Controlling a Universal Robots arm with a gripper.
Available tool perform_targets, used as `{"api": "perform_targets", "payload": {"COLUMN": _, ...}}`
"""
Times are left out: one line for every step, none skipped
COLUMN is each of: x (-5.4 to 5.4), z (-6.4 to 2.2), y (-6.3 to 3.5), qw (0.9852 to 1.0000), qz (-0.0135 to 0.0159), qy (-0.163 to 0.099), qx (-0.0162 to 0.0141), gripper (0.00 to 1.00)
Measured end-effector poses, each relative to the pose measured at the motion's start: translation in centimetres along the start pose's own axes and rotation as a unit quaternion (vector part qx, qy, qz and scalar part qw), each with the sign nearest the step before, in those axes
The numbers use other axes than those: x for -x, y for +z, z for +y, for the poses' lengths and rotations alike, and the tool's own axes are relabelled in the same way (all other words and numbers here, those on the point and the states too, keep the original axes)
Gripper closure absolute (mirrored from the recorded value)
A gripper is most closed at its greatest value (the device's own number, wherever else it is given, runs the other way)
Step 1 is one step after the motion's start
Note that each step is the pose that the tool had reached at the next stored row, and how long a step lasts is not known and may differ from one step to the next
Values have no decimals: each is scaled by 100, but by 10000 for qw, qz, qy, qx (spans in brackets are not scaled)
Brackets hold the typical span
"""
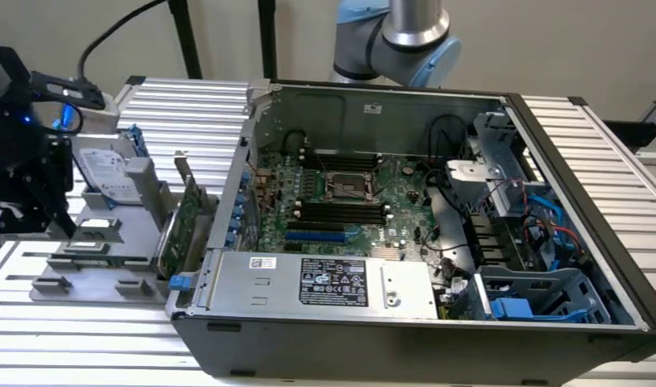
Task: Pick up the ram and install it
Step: 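Pick up the ram and move it above insertion slot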
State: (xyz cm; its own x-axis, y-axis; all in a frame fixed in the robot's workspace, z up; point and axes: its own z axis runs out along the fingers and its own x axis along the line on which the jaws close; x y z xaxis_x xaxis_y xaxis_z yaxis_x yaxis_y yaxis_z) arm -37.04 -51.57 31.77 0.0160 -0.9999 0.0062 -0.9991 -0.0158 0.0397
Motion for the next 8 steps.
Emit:
{"api": "perform_targets", "payload": {"x": -1, "z": -32, "y": -46, "qw": 10000, "qz": 0, "qy": 0, "qx": 0, "gripper": 100}}
{"api": "perform_targets", "payload": {"x": -1, "z": -67, "y": -93, "qw": 10000, "qz": 0, "qy": 1, "qx": 1, "gripper": 100}}
{"api": "perform_targets", "payload": {"x": -2, "z": -103, "y": -140, "qw": 10000, "qz": 0, "qy": 0, "qx": 2, "gripper": 100}}
{"api": "perform_targets", "payload": {"x": -3, "z": -142, "y": -189, "qw": 10000, "qz": -1, "qy": 0, "qx": 2, "gripper": 100}}
{"api": "perform_targets", "payload": {"x": -4, "z": -180, "y": -236, "qw": 10000, "qz": 0, "qy": 0, "qx": 3, "gripper": 100}}
{"api": "perform_targets", "payload": {"x": -5, "z": -220, "y": -283, "qw": 10000, "qz": 0, "qy": 0, "qx": 4, "gripper": 100}}
{"api": "perform_targets", "payload": {"x": -6, "z": -260, "y": -329, "qw": 10000, "qz": 0, "qy": 0, "qx": 4, "gripper": 100}}
{"api": "perform_targets", "payload": {"x": -6, "z": -303, "y": -372, "qw": 10000, "qz": -1, "qy": 0, "qx": 4, "gripper": 100}}
